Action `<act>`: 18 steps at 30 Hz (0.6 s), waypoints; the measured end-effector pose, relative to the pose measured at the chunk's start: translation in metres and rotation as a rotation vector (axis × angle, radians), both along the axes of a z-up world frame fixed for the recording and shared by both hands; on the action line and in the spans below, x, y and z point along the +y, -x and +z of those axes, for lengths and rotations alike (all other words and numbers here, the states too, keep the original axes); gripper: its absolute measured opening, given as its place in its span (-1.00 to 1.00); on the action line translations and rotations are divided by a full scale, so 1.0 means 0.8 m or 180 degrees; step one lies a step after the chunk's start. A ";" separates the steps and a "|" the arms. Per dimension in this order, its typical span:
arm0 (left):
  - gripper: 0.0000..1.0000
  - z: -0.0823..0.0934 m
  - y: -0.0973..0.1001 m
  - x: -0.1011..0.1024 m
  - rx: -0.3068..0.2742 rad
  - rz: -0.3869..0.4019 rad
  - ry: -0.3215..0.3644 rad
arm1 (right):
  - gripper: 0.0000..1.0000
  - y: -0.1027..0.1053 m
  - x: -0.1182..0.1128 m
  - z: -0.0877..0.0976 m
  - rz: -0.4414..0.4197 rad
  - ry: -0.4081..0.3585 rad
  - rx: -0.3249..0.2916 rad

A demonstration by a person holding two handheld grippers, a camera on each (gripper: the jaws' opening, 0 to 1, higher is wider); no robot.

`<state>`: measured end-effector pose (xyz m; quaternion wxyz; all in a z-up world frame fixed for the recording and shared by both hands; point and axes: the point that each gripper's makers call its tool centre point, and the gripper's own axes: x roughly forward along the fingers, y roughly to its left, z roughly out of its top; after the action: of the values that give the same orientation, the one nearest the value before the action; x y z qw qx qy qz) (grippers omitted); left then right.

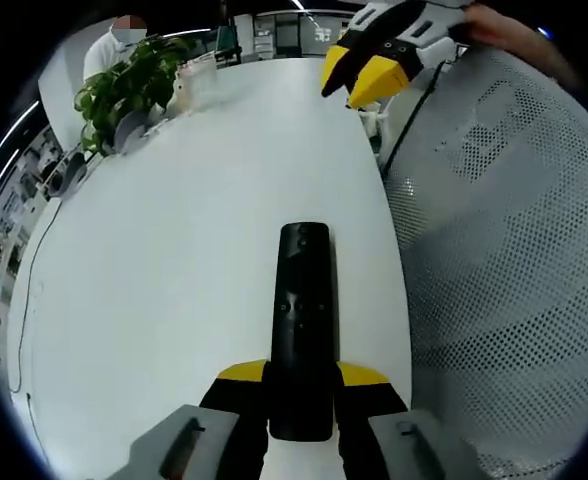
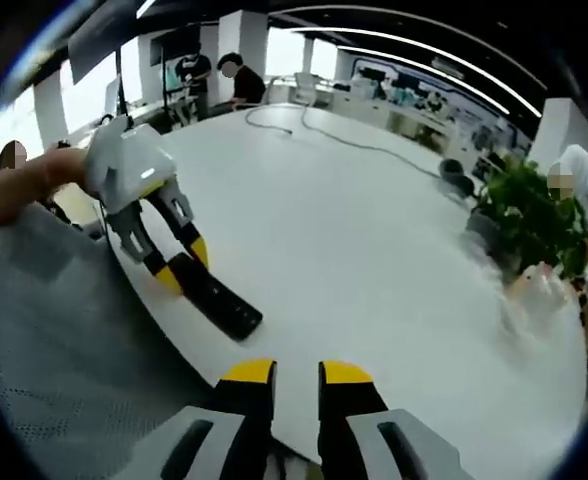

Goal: Press the specified remote control buttons in sequence, fully releasing each button before pressing the next.

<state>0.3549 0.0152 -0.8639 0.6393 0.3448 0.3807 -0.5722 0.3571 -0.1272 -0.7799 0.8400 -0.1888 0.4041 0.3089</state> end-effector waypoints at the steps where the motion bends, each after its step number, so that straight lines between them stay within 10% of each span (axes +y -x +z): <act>1: -0.51 0.000 0.000 0.000 0.0003 0.0003 0.0005 | -0.77 -0.005 0.004 0.000 0.0022 -0.0012 -0.0005; 18: -0.51 0.001 0.001 0.001 -0.0005 -0.0012 0.0147 | -1.00 -0.004 0.058 -0.039 0.0444 -0.0059 0.0302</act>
<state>0.3541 0.0161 -0.8630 0.6463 0.3311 0.3664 -0.5817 0.3602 -0.0805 -0.8110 0.7981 -0.1937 0.4265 0.3790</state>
